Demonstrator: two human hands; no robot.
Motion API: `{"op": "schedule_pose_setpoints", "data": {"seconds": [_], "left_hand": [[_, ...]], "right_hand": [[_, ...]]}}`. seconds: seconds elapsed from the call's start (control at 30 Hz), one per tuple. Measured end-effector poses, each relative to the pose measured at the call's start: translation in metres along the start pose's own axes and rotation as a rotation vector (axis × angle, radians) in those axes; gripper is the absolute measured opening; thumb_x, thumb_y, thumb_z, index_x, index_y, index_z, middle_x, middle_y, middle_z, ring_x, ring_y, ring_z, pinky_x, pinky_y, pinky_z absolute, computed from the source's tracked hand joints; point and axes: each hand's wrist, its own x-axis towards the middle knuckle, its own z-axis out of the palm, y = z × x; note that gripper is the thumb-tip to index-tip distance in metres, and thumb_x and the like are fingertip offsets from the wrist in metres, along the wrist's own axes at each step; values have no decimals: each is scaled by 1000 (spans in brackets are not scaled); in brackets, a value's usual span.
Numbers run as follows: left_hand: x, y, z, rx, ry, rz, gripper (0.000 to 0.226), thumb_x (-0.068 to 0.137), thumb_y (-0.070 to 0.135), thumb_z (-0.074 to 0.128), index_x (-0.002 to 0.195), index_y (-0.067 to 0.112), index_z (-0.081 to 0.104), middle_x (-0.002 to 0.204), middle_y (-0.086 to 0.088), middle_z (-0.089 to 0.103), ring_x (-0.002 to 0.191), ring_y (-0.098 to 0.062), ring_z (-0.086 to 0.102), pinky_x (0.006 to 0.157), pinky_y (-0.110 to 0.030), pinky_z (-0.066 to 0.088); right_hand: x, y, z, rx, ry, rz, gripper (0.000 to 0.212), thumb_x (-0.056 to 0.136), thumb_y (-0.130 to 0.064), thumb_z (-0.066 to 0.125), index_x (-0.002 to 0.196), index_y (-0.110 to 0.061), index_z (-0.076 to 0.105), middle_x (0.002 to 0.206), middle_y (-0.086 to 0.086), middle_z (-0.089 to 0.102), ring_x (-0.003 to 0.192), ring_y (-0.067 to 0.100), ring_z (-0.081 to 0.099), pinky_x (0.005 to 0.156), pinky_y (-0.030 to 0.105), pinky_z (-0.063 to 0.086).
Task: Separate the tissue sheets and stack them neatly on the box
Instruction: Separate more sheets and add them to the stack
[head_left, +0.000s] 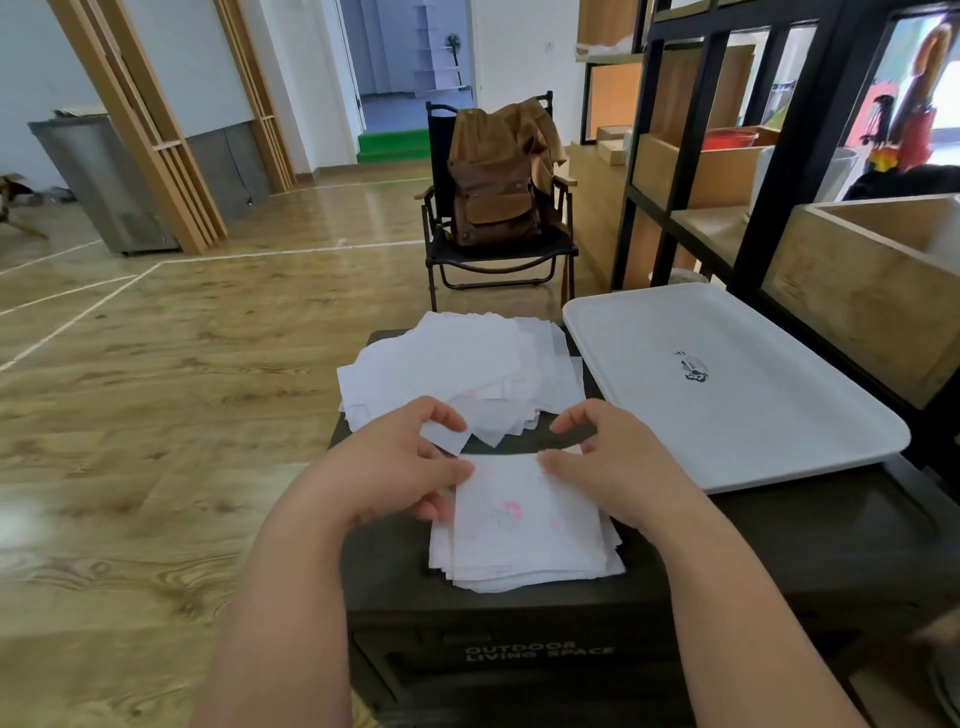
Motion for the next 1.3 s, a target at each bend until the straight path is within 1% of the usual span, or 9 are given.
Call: {"op": "schedule_pose_setpoints", "data": {"seconds": [0.27, 0.33, 0.4, 0.5, 0.63, 0.97, 1.1, 1.23, 1.3], "left_hand": [[4, -2, -2, 58, 145, -135, 8, 93, 23, 65, 94, 16, 59, 62, -1, 71, 54, -16, 69, 53, -23, 51], [2, -1, -3, 190, 165, -210, 19, 98, 30, 56, 91, 12, 60, 62, -1, 71, 51, -14, 66, 57, -25, 52], [1, 2, -1, 375, 137, -299, 29, 104, 29, 44, 97, 7, 63, 81, -7, 74, 66, -18, 70, 70, -29, 56], [2, 9, 5, 728, 56, -387, 27, 100, 12, 42, 117, 2, 61, 117, -13, 67, 96, -25, 66, 84, -32, 54], [4, 23, 16, 1006, -80, -438, 34, 96, 5, 45, 129, 8, 55, 132, -8, 57, 116, -23, 57, 93, -30, 46], [8, 30, 42, 912, -37, -326, 29, 97, 8, 45, 125, 11, 55, 129, -5, 56, 118, -23, 55, 96, -31, 44], [3, 31, 35, 898, -7, -383, 27, 97, 8, 44, 122, 9, 55, 128, -7, 58, 117, -24, 56, 95, -31, 45], [-1, 36, 29, 839, 15, -330, 28, 101, 9, 38, 125, 8, 53, 130, -7, 56, 112, -23, 56, 97, -32, 45], [-1, 41, 31, 792, -12, -296, 29, 104, 12, 37, 129, 7, 51, 132, -8, 55, 105, -22, 54, 95, -31, 44]], "right_hand": [[0, -1, 0, -130, 38, 3, 26, 88, -36, 67, 108, -33, 50, 84, -17, 47, 77, 2, 48, 60, 14, 32], [-2, -2, -2, -187, 68, 26, 23, 90, -41, 63, 107, -31, 50, 84, -16, 48, 78, 3, 48, 59, 17, 34], [-4, -6, -5, -277, 77, 60, 20, 93, -45, 57, 98, -26, 51, 82, -12, 51, 72, 4, 47, 57, 20, 33], [-8, -11, -9, -426, 24, 142, 46, 99, -50, 40, 68, -17, 46, 65, -3, 51, 57, 9, 46, 50, 24, 31], [-13, -16, -14, -560, -89, 240, 40, 104, -28, 31, 67, -15, 39, 68, 1, 43, 76, 19, 49, 68, 28, 37], [-16, -23, -14, -583, -179, 252, 30, 98, -13, 37, 68, -13, 40, 73, 2, 45, 67, 17, 44, 51, 24, 30], [-14, -18, -14, -561, -142, 211, 31, 99, -21, 38, 69, -15, 42, 71, 0, 45, 65, 15, 44, 52, 24, 31], [-14, -15, -12, -493, -8, 146, 21, 98, -33, 46, 97, -16, 58, 87, -3, 56, 75, 12, 49, 59, 24, 35], [-12, -14, -11, -490, 25, 109, 20, 96, -35, 50, 97, -16, 57, 86, -5, 55, 73, 11, 48, 54, 21, 32]]}}
